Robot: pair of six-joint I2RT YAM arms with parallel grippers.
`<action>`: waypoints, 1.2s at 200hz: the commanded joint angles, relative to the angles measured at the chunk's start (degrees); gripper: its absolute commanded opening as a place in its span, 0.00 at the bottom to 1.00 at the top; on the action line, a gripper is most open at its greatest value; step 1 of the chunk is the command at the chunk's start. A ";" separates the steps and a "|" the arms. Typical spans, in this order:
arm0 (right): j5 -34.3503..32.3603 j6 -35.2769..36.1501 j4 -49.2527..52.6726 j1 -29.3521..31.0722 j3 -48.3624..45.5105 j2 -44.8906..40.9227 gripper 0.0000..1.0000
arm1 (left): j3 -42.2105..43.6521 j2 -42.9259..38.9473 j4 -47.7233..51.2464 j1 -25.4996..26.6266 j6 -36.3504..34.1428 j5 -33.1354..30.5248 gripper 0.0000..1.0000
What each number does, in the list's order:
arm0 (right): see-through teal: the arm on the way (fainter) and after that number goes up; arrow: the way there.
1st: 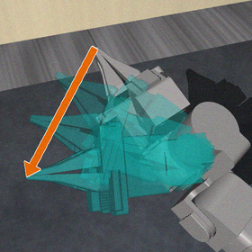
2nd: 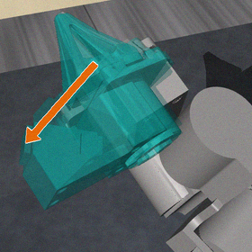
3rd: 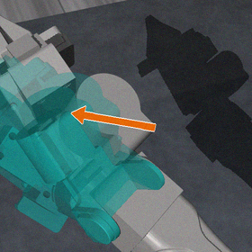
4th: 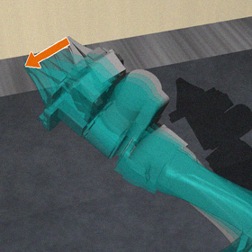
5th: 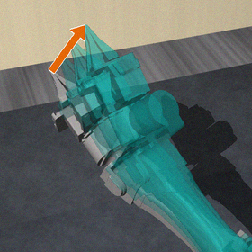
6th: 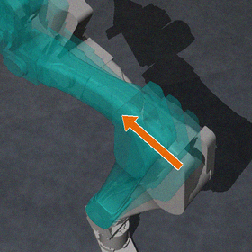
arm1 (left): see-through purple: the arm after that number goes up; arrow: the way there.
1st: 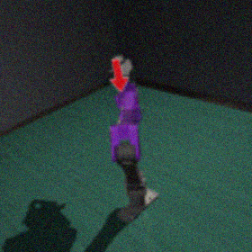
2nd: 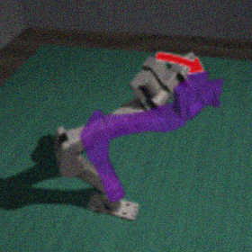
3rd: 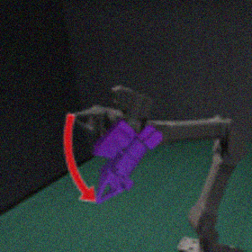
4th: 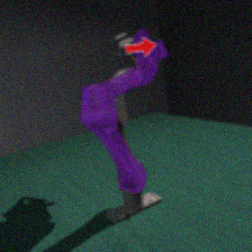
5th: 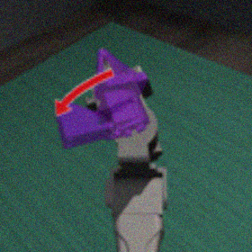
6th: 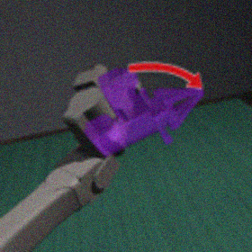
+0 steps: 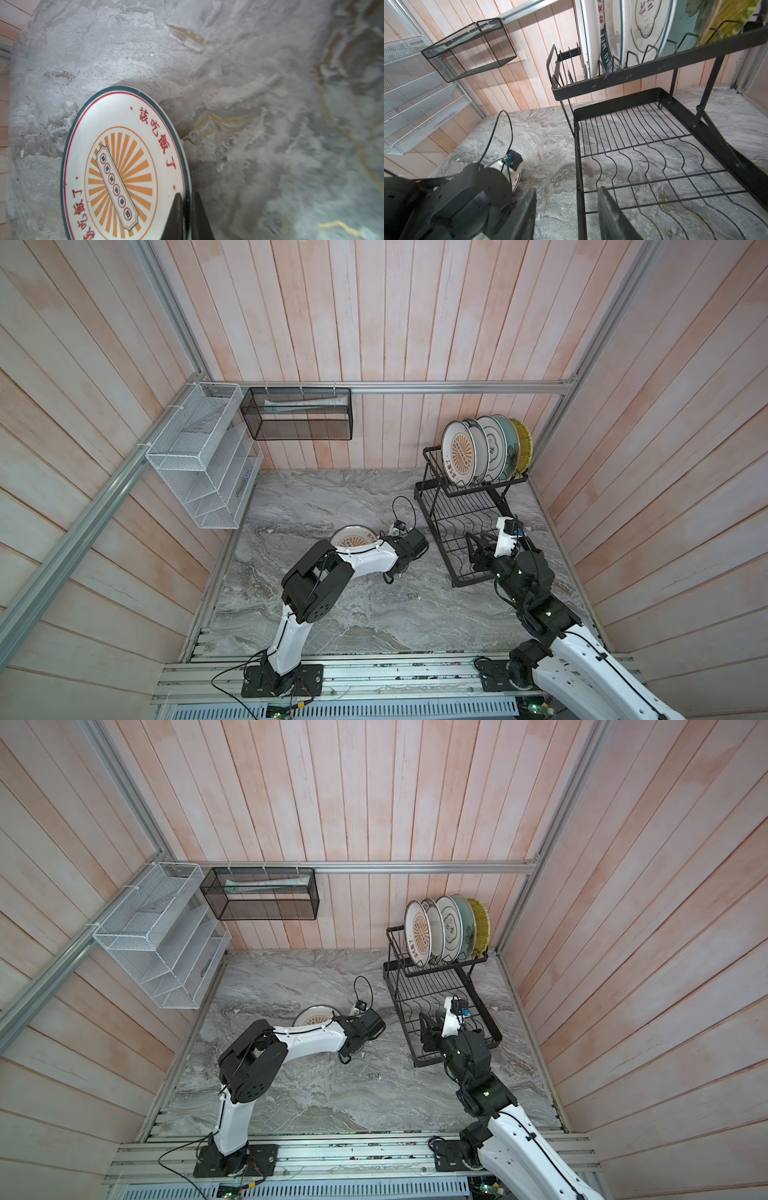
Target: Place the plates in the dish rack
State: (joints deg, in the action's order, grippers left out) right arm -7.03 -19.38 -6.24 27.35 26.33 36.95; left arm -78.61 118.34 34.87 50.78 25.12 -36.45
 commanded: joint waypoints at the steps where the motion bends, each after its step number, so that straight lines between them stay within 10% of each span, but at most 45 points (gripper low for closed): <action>1: -2.57 1.01 1.10 0.42 2.14 -0.38 0.49 | 1.77 0.10 0.61 2.45 7.49 7.70 0.00; 176: -3.99 0.86 1.78 0.42 2.17 -0.63 0.49 | 1.13 -6.96 0.52 6.87 5.93 9.35 0.07; 240: 1.97 -0.78 -1.15 0.58 1.85 2.47 0.49 | 7.75 -21.60 -5.47 -2.13 1.85 14.99 0.10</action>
State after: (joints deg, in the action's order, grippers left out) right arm -9.02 -19.07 -5.67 27.40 27.31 37.85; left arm -74.54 101.89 32.86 53.71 29.21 -25.04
